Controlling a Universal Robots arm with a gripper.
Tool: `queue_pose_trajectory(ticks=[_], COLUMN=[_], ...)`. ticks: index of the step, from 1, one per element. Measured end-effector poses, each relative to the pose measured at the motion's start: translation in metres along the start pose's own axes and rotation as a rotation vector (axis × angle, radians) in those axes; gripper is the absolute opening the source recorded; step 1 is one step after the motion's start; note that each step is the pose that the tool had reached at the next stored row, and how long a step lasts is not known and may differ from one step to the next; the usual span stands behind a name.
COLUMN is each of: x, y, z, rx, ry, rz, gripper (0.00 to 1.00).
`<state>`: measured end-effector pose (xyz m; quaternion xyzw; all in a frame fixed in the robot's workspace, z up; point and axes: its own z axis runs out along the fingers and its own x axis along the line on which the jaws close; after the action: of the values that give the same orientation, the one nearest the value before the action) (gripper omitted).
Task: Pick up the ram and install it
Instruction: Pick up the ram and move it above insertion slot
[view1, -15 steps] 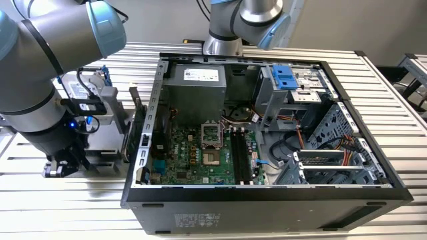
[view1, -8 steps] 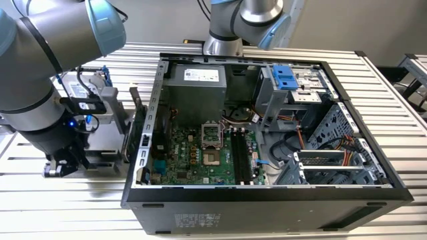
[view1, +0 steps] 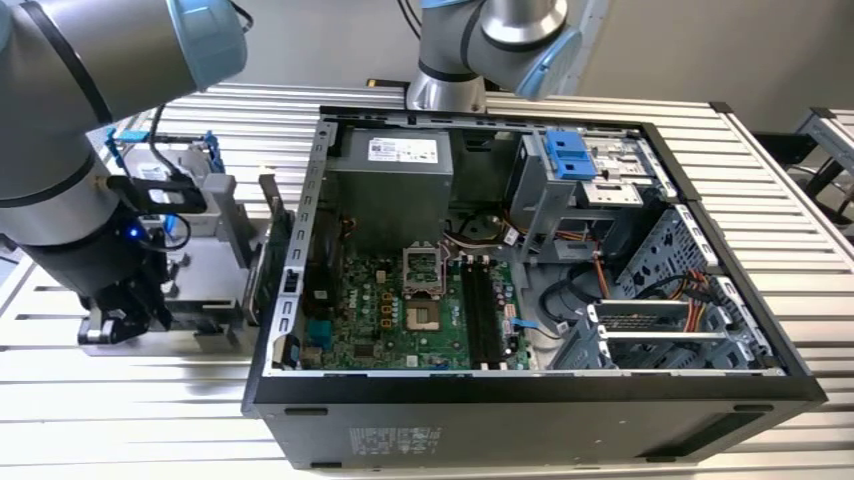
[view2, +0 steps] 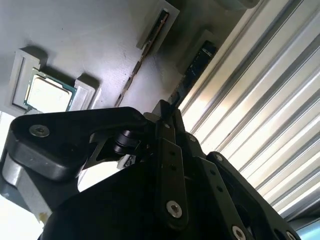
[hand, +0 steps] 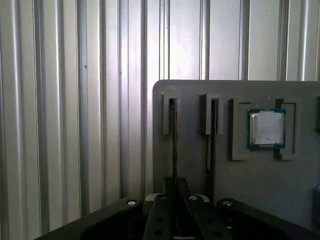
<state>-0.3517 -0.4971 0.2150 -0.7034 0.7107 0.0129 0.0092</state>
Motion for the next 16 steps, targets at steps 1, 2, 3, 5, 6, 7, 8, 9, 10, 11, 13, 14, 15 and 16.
queue_pose_trajectory(ticks=[1,2,3,5,6,7,8,9,10,11,13,14,15,16], x=[-0.0001,-0.0001,-0.0002,-0.0003,-0.0003,-0.0004,-0.0005,-0.0006,-0.0006,-0.0007,-0.0008,-0.0009,-0.001,-0.0011], y=[0.0,0.0,0.0,0.0,0.0,0.0001,0.0001,0.0001,0.0001,0.0001,0.0001,0.0001,0.0002,0.0002], z=[-0.0021,-0.0038,-0.0057,-0.0097,-0.0115,-0.0135,-0.0155,-0.0175,-0.0196,-0.0218,-0.0269,-0.0295,-0.032,-0.0345], rx=[0.0001,0.0001,0.0001,0.0,0.0,0.0,0.0,0.0001,0.0001,0.0001,0.0,0.0,0.0001,0.0001], ry=[0.0,0.0,0.0,0.0001,0.0,0.0001,0.0,0.0,0.0001,0.0,0.0001,0.0001,0.0001,0.0], rz=[0.0,0.0,0.0,0.0,0.0,0.0,0.0,0.0,0.0,0.0,0.0,0.0,0.0,0.0], gripper=[0.0,0.0,0.0,0.0,0.0,0.0,0.0,0.0,0.0,0.0,0.0,0.0,0.0,0.0])
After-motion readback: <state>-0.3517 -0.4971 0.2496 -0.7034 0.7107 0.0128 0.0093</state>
